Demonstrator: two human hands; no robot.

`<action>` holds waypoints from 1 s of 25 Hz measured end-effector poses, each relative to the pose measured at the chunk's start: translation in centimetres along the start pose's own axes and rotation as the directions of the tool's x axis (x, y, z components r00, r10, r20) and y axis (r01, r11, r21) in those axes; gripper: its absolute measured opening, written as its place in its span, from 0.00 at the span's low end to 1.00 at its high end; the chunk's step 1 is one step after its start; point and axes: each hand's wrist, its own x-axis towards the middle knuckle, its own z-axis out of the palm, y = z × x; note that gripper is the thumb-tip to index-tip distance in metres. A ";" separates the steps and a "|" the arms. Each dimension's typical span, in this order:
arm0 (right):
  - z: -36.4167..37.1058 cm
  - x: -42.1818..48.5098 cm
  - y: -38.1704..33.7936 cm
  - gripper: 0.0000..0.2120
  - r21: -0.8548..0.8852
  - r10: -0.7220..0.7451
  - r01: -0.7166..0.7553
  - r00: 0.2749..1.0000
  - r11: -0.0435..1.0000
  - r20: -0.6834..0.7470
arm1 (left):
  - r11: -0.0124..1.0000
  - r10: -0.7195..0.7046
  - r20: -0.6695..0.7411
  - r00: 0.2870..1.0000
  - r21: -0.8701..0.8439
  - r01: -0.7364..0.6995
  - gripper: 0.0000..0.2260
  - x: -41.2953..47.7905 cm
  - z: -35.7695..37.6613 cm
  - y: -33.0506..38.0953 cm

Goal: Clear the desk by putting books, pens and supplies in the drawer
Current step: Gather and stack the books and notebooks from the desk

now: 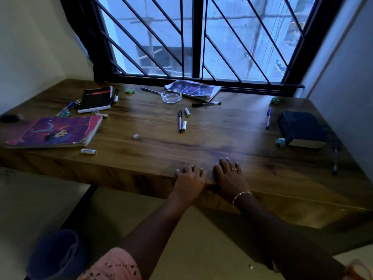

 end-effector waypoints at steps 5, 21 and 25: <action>-0.1 0.2 0.4 0.40 -0.046 -0.045 0.048 0.997 0.998 0.068 | 1.000 -0.028 0.060 0.998 0.009 0.027 0.22 -0.1 0.6 0.3; -1.9 10.3 -9.2 0.32 0.215 -0.083 0.087 0.996 0.973 -0.025 | 0.867 -0.214 0.100 0.972 -0.439 0.236 0.37 0.9 3.4 -15.0; -1.3 16.6 -13.7 0.30 0.245 -0.089 0.084 0.996 0.966 0.012 | 0.844 -0.244 0.081 0.966 -0.473 0.252 0.41 1.8 4.7 -21.6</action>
